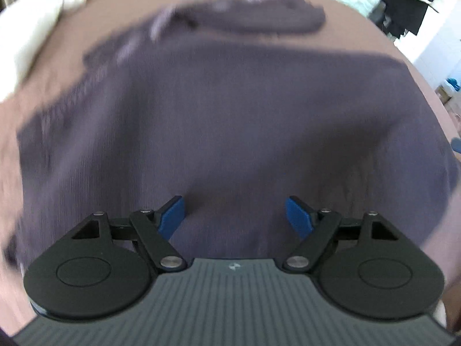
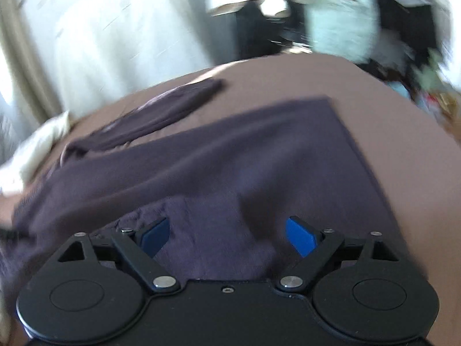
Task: Fold clothes
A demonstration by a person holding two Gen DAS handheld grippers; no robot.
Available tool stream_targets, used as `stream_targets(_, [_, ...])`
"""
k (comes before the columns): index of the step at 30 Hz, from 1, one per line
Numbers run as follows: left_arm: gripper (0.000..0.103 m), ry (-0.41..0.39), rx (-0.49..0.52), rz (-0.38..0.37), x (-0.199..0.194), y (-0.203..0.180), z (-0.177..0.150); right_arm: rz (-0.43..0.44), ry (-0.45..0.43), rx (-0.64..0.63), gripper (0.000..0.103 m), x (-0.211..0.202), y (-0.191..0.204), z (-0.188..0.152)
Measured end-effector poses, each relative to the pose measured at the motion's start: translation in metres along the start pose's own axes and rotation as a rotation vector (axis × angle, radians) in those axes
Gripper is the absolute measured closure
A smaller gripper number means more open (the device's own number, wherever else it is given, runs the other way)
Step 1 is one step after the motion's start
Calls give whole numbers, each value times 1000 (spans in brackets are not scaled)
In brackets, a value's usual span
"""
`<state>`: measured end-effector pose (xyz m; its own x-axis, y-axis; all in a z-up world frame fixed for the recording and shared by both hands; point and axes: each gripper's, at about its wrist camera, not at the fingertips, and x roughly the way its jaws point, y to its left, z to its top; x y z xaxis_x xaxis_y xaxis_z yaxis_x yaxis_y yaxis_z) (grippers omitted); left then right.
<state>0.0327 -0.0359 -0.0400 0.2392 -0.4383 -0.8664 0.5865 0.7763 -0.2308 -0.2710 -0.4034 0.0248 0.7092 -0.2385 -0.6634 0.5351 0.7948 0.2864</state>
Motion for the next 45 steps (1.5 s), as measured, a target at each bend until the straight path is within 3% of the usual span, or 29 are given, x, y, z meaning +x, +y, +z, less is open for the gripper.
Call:
stream_targets(3, [25, 84, -194, -15, -5, 26, -15, 31, 10, 173, 12, -11, -22, -23])
stream_targets(5, [25, 53, -284, -39, -17, 37, -18, 92, 26, 247, 12, -9, -29, -43])
stream_targets(7, [25, 32, -281, -84, -23, 39, -19, 140, 22, 290, 12, -6, -28, -59])
stream_targets(8, [25, 29, -260, -69, -24, 38, -20, 152, -1, 292, 12, -5, -23, -65])
stream_targets(11, [24, 21, -208, 69, -18, 38, -22, 133, -61, 229, 12, -3, 7, -78])
stream_targets(13, [23, 28, -225, 75, -16, 43, -25, 135, -71, 193, 15, 3, 21, -76])
stream_targets(14, [23, 28, -246, 52, -18, 45, -27, 147, -77, 199, 24, 5, 24, -75])
stream_targets(15, [22, 11, -272, 14, -25, 46, -30, 154, -83, 204, 46, 5, 25, -73])
stream_targets(16, [19, -7, -289, -29, -32, 47, -32, 136, -85, 185, 58, 6, 29, -70])
stream_targets(17, [18, -25, -278, -82, -38, 44, -36, 117, -87, 161, 78, 7, 33, -66])
stream_targets(19, [18, -35, -237, -126, -44, 36, -44, 39, -107, 37, 82, -1, 47, -63])
stream_targets(21, [18, -15, -205, -51, -42, 28, -47, -13, -151, -71, 84, -12, 59, -62])
stream_targets(23, [18, -1, -160, 36, -35, 22, -47, -38, -179, -159, 86, -19, 71, -62])
stream_targets(26, [20, 8, -91, 78, -24, 14, -45, -104, -163, -268, 86, -16, 92, -55])
stream_targets(27, [31, 6, -61, 95, -22, 11, -46, -132, -150, -287, 86, -16, 96, -53])
stream_targets(28, [51, -3, -8, 119, -22, 5, -48, -160, -136, -304, 85, -15, 99, -51])
stream_targets(29, [61, -11, 45, 143, -21, -1, -49, -195, -109, -302, 79, -15, 101, -50])
stream_targets(30, [78, -19, 90, 160, -22, -7, -50, -212, -87, -292, 78, -15, 99, -49])
stream_targets(31, [84, -27, 112, 154, -24, -11, -50, -226, -68, -282, 78, -16, 97, -49])
stream_targets(35, [79, -41, 150, 185, -29, -19, -51, -172, -96, -306, 88, -20, 91, -55])
stream_targets(37, [57, -17, 128, 187, -27, -17, -52, -158, -121, -340, 88, -21, 94, -59])
stream_targets(39, [57, -8, 106, 183, -25, -12, -51, -159, -117, -340, 87, -17, 97, -59])
stream_targets(41, [58, -13, 96, 170, -24, -8, -50, -159, -113, -340, 84, -13, 100, -60])
stream_targets(42, [67, -19, 98, 166, -25, -9, -50, -161, -110, -339, 79, -11, 101, -60])
stream_targets(43, [86, -29, 98, 160, -26, -10, -51, -171, -101, -337, 74, -8, 101, -60])
stream_targets(45, [92, -79, 80, 134, -36, -12, -52, -159, -96, -312, 58, -5, 97, -62])
